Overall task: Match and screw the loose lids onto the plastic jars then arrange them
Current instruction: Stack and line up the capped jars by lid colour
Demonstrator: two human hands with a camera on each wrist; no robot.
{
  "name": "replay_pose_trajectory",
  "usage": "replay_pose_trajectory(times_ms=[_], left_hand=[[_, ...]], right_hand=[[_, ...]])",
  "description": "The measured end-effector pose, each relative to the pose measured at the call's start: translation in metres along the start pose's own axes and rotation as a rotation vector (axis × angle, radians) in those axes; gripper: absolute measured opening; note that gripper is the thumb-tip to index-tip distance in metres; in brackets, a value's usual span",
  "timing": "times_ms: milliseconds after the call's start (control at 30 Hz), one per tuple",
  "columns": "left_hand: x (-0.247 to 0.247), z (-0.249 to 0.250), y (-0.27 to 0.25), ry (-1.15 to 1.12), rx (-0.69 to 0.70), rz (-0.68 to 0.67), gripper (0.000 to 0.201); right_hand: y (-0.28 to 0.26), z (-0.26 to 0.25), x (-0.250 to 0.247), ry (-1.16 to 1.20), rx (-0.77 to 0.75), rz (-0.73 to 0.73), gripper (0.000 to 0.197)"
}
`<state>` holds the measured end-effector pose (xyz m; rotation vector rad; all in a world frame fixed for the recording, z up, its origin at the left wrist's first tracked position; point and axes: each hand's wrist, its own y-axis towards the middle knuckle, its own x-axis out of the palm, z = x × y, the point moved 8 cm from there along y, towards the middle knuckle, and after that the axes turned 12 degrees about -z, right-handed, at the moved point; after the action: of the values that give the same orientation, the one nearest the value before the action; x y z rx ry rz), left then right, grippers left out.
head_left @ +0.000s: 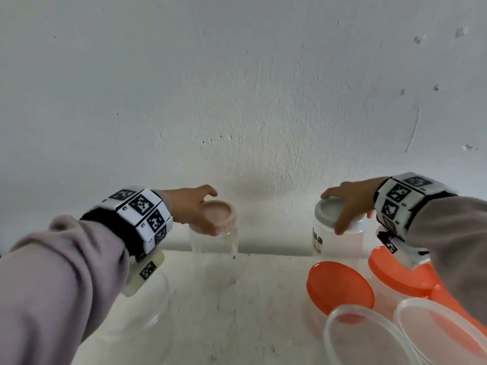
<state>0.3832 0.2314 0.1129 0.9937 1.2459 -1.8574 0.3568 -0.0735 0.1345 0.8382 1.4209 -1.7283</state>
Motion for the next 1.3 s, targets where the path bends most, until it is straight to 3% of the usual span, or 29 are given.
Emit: replay_pose_trajectory(times_ms=[200,333,467,533,667,800,1000,1133,1300], left_hand=[[-0.033,-0.044,0.000,0.012,-0.130,0.132,0.092],[-0.043,-0.074,0.003,-0.001,-0.173,0.204,0.095],[-0.041,-0.091,0.007,-0.068,-0.176,0.275,0.111],[-0.040,-0.097,0.009,-0.104,-0.180,0.314,0.108],[-0.039,-0.106,0.015,-0.118,-0.218,0.365,0.105],[-0.037,-0.114,0.021,-0.120,-0.238,0.375,0.106],[-0.035,-0.121,0.027,-0.042,-0.316,0.343,0.114],[-0.034,-0.123,0.030,-0.026,-0.267,0.292,0.117],[-0.033,-0.127,0.027,-0.048,-0.195,0.201,0.069]], right_hand=[[0.000,-0.058,-0.041,0.072,-0.083,0.166,0.074],[0.016,-0.114,-0.049,0.142,-0.120,0.200,0.064],[0.033,-0.171,-0.043,0.187,-0.169,0.195,0.070],[0.039,-0.191,-0.041,0.215,-0.182,0.220,0.075],[0.049,-0.208,-0.041,0.381,-0.159,0.311,0.095],[0.053,-0.218,-0.039,0.512,-0.119,0.408,0.097],[0.058,-0.235,-0.035,0.474,-0.063,0.453,0.101],[0.058,-0.239,-0.034,0.470,-0.088,0.427,0.101],[0.058,-0.236,-0.026,0.656,-0.200,0.211,0.096]])
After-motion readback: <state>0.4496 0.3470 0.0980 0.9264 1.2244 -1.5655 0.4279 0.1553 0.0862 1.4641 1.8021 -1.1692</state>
